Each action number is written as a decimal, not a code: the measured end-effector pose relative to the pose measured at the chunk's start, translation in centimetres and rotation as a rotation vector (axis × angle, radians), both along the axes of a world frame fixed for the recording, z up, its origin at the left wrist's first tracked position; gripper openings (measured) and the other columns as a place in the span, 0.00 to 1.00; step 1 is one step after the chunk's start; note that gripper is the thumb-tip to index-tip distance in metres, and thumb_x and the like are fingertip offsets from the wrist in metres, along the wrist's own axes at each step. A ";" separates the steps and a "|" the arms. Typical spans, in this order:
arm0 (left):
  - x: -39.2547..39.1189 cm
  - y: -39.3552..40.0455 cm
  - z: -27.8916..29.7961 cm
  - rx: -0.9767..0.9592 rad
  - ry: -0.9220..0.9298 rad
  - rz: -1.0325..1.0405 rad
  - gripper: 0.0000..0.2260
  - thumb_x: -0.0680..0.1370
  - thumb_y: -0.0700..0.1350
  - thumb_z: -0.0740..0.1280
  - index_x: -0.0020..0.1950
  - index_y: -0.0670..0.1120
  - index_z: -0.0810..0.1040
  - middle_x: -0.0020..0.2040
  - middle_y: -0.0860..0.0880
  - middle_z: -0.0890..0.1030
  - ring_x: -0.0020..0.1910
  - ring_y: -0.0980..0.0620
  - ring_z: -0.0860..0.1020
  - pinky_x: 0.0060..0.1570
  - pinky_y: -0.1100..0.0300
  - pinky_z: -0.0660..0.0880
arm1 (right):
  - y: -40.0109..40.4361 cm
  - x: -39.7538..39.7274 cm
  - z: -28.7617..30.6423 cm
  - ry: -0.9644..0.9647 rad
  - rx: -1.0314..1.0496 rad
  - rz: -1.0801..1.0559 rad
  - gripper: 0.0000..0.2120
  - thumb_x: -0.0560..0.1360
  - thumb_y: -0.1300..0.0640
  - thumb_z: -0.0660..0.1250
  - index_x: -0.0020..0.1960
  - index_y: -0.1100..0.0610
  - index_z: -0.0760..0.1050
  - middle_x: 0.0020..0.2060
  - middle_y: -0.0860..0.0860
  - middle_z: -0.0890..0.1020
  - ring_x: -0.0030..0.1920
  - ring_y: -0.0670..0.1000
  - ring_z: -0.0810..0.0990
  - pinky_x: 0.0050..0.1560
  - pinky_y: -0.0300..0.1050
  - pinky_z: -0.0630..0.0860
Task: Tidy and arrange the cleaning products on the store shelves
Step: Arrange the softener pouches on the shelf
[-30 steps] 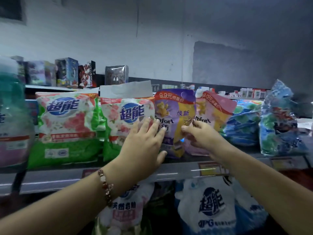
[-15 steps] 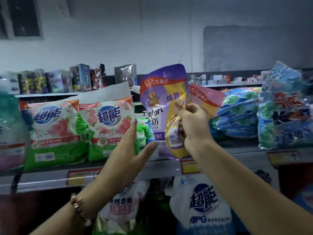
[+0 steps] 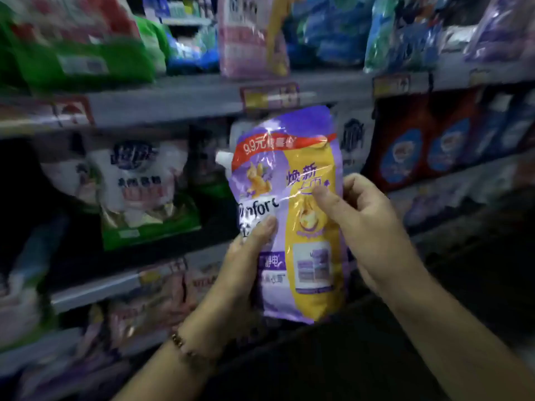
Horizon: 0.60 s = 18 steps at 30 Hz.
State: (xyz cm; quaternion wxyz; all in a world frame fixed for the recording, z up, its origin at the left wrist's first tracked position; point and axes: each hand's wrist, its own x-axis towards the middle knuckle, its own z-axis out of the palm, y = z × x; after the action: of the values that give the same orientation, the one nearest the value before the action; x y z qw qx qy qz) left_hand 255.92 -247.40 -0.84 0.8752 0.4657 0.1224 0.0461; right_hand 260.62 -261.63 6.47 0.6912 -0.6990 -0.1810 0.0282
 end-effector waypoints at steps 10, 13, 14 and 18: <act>-11.3 -5.2 -13.2 0.268 0.295 -0.022 0.10 0.80 0.48 0.70 0.58 0.44 0.81 0.51 0.46 0.88 0.51 0.44 0.86 0.48 0.54 0.82 | -4.8 -11.9 -16.8 0.779 0.009 -0.250 0.14 0.76 0.53 0.72 0.56 0.57 0.71 0.44 0.52 0.82 0.45 0.50 0.84 0.47 0.49 0.81; -13.2 -6.2 -12.8 0.450 0.239 -0.139 0.15 0.76 0.56 0.70 0.59 0.49 0.80 0.52 0.52 0.87 0.52 0.51 0.86 0.54 0.51 0.80 | -5.7 -13.6 -18.7 0.886 0.099 -0.312 0.17 0.76 0.49 0.72 0.57 0.57 0.72 0.42 0.53 0.85 0.41 0.51 0.85 0.48 0.51 0.82; -13.4 -6.4 -12.3 0.500 0.214 -0.179 0.17 0.74 0.58 0.69 0.58 0.50 0.80 0.53 0.54 0.87 0.52 0.53 0.85 0.56 0.50 0.80 | -6.1 -13.9 -18.9 0.925 0.161 -0.328 0.19 0.75 0.49 0.72 0.59 0.59 0.73 0.46 0.56 0.86 0.45 0.54 0.86 0.52 0.55 0.82; -12.7 -7.8 -9.4 0.725 0.064 -0.373 0.22 0.72 0.66 0.66 0.59 0.55 0.79 0.55 0.57 0.85 0.55 0.57 0.83 0.60 0.45 0.78 | -8.6 -13.3 -18.2 1.105 0.457 -0.246 0.21 0.76 0.45 0.66 0.55 0.62 0.84 0.47 0.60 0.87 0.46 0.59 0.87 0.47 0.55 0.85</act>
State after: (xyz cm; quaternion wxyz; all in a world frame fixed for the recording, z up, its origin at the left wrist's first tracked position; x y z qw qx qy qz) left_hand 243.23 -255.25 -10.24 0.6435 0.7594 0.0389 -0.0876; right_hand 247.28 -270.22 -11.68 0.8135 -0.4308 0.2849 0.2672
